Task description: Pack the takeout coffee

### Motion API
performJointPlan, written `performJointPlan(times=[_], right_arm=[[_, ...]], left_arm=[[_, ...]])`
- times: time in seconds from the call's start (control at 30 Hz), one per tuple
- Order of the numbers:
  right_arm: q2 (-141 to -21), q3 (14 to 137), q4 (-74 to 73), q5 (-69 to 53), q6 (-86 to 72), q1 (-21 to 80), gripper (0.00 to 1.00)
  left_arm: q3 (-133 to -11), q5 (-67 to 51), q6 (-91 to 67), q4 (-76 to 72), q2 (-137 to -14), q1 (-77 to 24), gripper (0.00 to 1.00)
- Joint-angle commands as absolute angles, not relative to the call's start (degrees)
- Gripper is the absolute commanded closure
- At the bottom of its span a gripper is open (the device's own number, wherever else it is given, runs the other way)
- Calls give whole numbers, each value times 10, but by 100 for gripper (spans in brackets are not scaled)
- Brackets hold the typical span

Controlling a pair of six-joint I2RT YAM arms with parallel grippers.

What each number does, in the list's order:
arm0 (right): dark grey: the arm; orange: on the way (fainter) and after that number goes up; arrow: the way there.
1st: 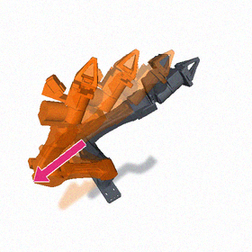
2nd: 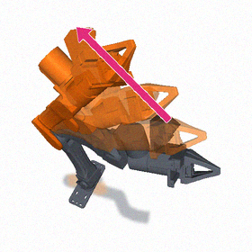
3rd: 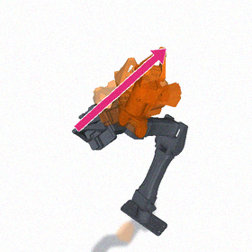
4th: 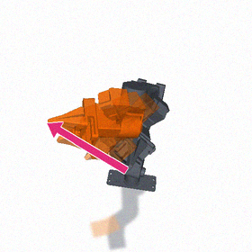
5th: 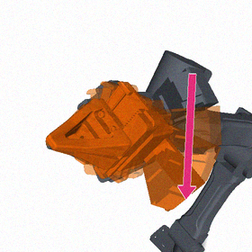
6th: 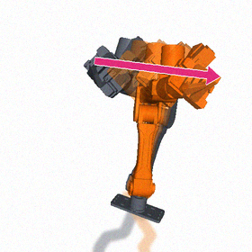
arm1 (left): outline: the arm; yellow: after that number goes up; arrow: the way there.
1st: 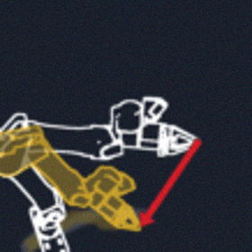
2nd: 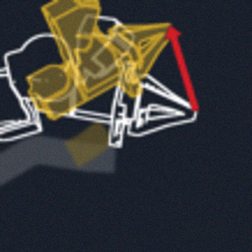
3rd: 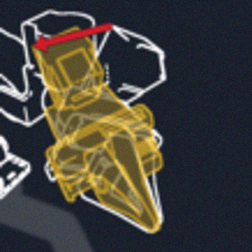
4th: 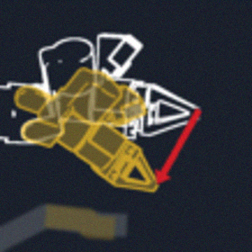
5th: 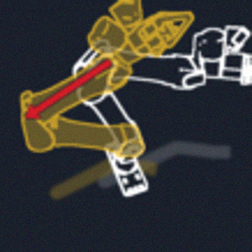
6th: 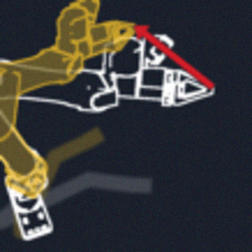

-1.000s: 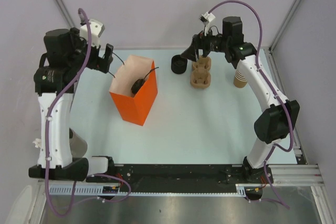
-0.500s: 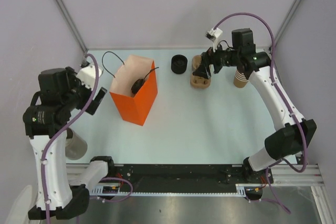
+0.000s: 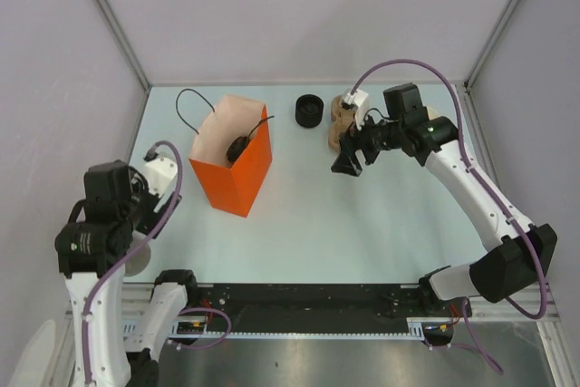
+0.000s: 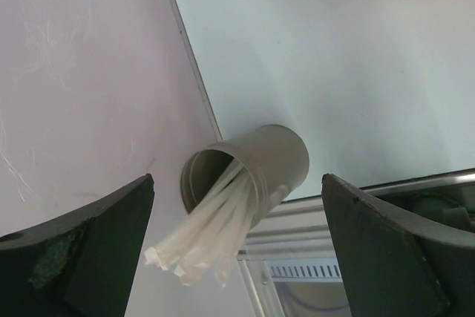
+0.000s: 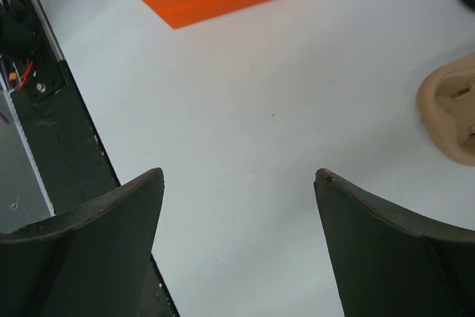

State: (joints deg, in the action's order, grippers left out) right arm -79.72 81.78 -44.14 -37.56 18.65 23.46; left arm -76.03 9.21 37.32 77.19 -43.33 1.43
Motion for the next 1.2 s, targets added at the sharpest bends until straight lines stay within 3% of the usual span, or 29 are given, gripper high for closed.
performJointPlan(times=[0.0, 0.2, 0.43, 0.6, 0.8, 1.17], right_arm=[[-774, 788, -431, -367, 199, 248, 13], [-780, 770, -430, -370, 216, 246, 14], [-781, 755, -425, -367, 228, 244, 14], [-784, 751, -422, -367, 230, 244, 14], [-789, 747, -419, -361, 233, 244, 14], [-801, 739, -418, -347, 243, 250, 14]], left_arm=[[-709, 110, 331, 782, -378, 18, 0], [-657, 101, 309, 737, -347, 18, 1], [-631, 64, 304, 651, -393, 58, 1], [-650, -84, 343, 612, -465, 239, 1], [-658, -175, 406, 613, -472, 355, 1], [-713, -366, 663, 809, -525, 623, 1]])
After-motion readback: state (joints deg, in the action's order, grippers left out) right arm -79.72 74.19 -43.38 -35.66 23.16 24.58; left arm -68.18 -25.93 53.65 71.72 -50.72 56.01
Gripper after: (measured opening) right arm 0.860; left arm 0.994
